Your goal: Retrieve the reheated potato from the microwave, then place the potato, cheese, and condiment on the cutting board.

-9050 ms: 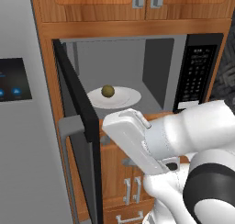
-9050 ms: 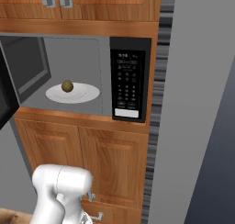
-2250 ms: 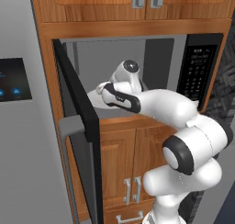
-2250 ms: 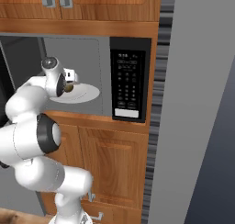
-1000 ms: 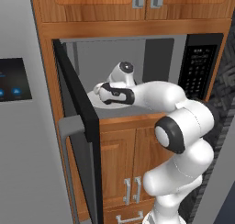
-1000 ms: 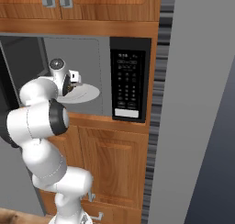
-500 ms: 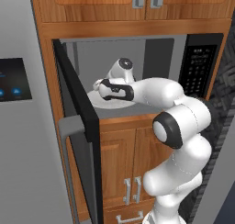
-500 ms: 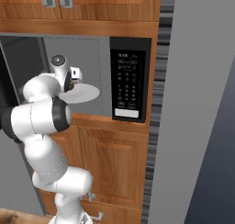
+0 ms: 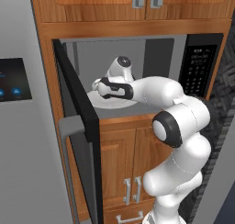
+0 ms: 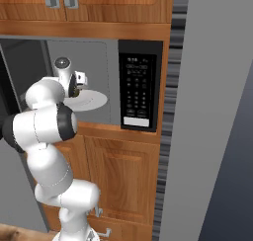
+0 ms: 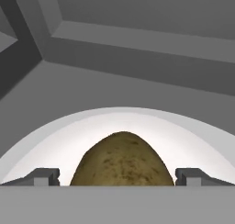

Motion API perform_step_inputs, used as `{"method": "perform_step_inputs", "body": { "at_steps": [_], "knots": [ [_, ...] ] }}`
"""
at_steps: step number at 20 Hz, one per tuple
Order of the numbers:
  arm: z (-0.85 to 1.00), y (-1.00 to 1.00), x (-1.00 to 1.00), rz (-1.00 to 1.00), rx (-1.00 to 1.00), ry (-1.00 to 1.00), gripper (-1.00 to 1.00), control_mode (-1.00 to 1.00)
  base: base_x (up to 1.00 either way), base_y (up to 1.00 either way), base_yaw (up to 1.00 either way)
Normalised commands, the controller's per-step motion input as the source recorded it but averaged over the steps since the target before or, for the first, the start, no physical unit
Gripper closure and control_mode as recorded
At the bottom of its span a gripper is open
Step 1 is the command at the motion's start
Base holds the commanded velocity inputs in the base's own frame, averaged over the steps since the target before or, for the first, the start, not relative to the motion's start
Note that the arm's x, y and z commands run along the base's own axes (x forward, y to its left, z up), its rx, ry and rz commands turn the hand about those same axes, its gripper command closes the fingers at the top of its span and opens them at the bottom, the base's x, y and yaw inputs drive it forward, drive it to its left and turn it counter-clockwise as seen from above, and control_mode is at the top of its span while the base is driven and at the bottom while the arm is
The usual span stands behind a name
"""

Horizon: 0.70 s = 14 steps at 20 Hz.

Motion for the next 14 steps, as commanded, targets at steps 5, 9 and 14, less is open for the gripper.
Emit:
{"method": "perform_step_inputs", "body": {
  "at_steps": [5, 9, 14],
  "knots": [
    [-0.22, 0.04, -0.03, 0.0, 0.0, 0.03, -1.0, -1.0, 0.0, 0.0, 0.0],
    [-0.25, 0.0, -0.09, 0.0, 0.0, 0.0, -1.0, -1.0, 0.0, 0.0, 0.0],
    [-0.29, 0.0, -0.09, -0.02, 0.0, 0.0, -1.0, -1.0, 0.0, 0.0, 0.0]
  ]
}}
